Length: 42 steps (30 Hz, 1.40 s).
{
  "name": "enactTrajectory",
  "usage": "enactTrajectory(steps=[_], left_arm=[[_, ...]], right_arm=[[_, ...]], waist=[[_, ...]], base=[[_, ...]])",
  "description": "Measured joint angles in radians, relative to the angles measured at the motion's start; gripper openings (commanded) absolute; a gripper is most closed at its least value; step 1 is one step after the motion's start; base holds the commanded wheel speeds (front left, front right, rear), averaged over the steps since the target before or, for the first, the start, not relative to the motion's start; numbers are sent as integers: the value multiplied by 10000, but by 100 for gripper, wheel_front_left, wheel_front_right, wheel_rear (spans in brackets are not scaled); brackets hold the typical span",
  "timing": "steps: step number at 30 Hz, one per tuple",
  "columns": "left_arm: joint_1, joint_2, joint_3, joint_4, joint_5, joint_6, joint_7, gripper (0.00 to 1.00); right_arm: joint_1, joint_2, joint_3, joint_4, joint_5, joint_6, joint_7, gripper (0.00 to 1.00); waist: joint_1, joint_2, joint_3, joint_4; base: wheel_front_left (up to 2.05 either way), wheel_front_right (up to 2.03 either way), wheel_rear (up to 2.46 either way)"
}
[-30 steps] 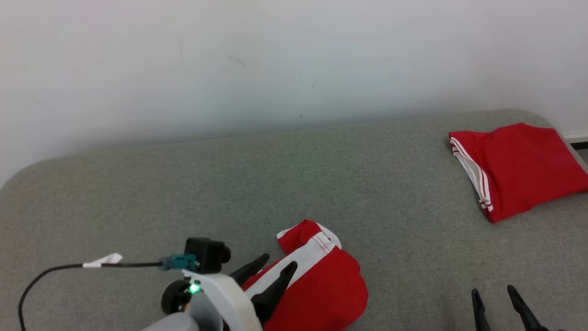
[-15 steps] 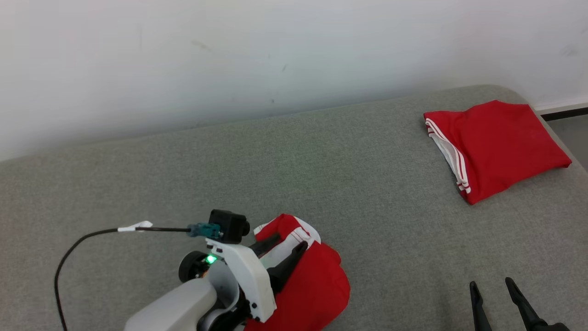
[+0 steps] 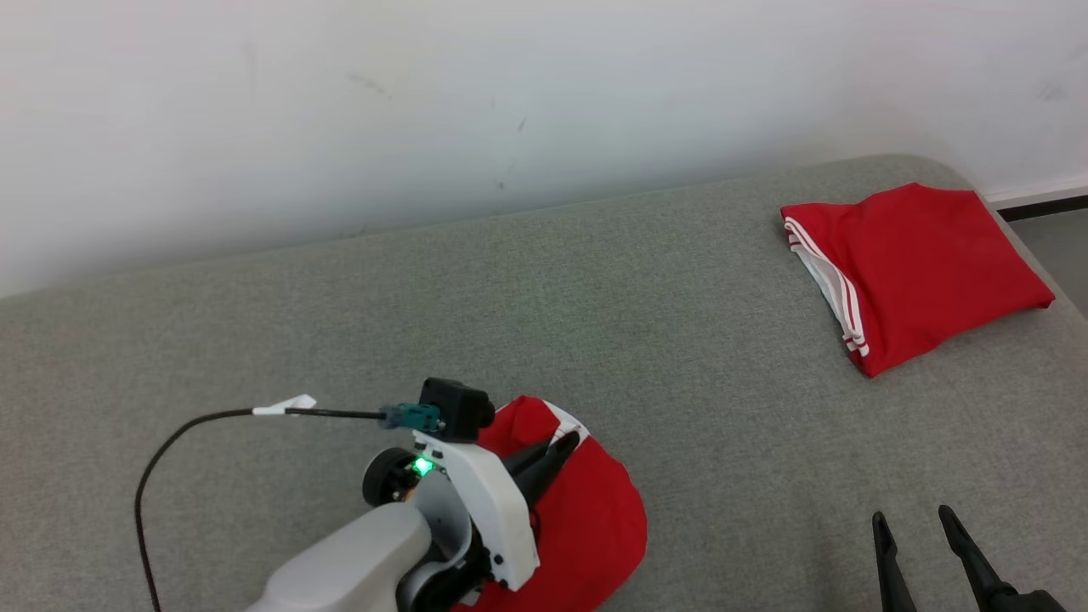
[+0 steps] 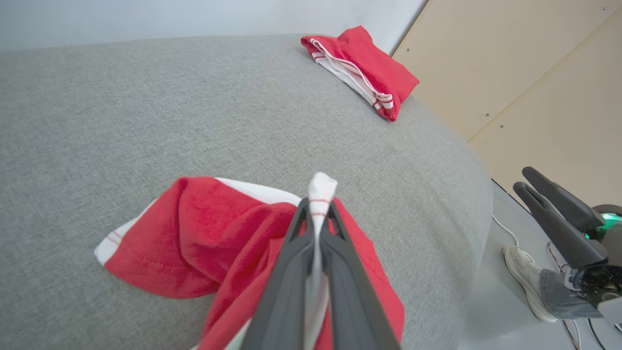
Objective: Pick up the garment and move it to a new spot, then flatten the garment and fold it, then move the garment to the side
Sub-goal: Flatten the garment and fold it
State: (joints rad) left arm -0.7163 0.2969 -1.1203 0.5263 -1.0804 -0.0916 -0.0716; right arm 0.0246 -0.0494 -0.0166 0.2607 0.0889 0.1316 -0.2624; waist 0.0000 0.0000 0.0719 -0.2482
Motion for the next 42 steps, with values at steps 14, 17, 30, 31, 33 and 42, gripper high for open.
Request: enactTrajectory(steps=[14, 17, 30, 31, 33, 42], left_arm=[[1505, -610, -1398, -3131, 1118, 1386, 627, 93], [1771, -516, -1452, -3271, 1308, 1480, 800, 100], [679, 1595, -217, -3423, 1685, 2491, 1099, 100], [655, 1611, -322, -3302, 1685, 2345, 1269, 100], [562, 1567, -608, -3045, 1685, 2050, 1653, 100], [-23, 963, -1005, -779, 2002, 1639, 2115, 100]], right_arm=[[69, 2, -56, -2, 13, 2, 0, 100], [70, 0, -65, -8, 27, 2, 0, 100], [104, 2, 27, 8, 84, 2, 0, 100], [75, 10, 44, 15, 96, 2, 0, 100], [34, 4, 58, 19, 98, 2, 0, 100], [-238, 0, 199, 17, 107, 2, 0, 100]], waist=[[0, 0, -14, 105], [0, 0, 25, 70], [0, 0, 100, 6], [0, 0, 115, -16], [0, 0, 163, -60], [0, 0, 529, -286]], base=[[0, 0, 0], [0, 0, 0], [0, 0, 0], [0, 0, 0], [0, 0, 0], [0, 0, 0]])
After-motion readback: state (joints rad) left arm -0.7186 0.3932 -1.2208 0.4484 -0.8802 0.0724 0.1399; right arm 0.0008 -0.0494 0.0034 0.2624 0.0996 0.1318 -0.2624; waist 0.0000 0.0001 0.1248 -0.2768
